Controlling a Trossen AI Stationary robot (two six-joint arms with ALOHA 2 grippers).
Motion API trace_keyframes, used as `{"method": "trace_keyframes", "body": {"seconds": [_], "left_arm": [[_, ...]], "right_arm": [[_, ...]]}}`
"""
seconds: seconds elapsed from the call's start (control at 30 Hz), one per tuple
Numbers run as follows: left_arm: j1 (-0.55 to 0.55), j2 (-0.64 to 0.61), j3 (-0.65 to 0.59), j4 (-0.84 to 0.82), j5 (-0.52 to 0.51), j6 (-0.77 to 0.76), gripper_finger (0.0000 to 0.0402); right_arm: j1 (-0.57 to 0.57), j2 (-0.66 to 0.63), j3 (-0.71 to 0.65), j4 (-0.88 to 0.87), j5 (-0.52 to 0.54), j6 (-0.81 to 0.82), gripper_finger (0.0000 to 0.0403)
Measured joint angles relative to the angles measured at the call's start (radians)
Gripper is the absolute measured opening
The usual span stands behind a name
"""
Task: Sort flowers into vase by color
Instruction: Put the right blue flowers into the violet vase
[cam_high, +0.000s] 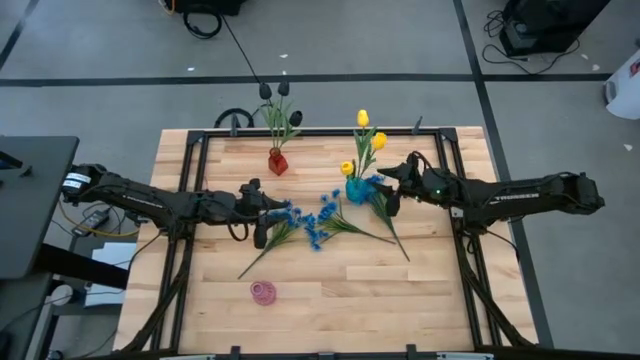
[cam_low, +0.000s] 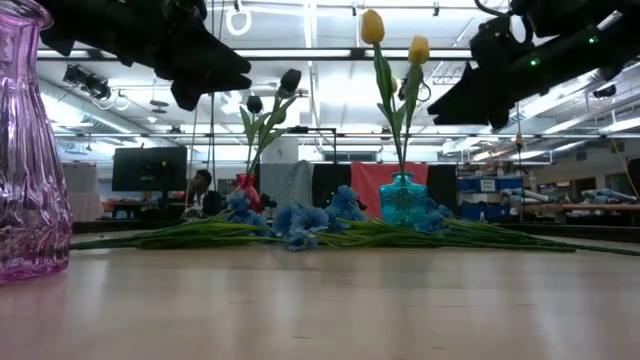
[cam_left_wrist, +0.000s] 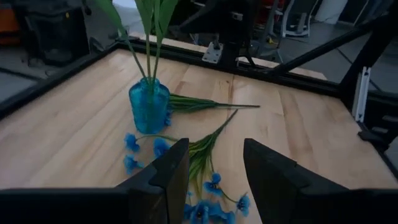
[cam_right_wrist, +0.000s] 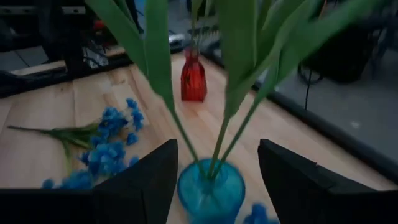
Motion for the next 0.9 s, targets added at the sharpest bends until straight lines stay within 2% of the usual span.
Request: {"method": "trace_keyframes", "body": {"seconds": [0.3,0.63,0.9], "left_arm": [[0.0,0.001,0.0,-0.005,0.029,-0.046,0.0158],[0.0,0.001,0.0,-0.003,0.025,-0.037,0.0158],[0.0,-0.024,0.0,-0.072,0.065,-0.026,0.0158]], "right_arm": [[0.039,0.028,0.001,-0.204,-0.002,0.201,0.0229],[0.097,0.277,0.174,-0.653,-0.011,0.47,0.0228],[0.119,0.469,0.231,-0.776,-0.173,0.546,0.0199]]}}
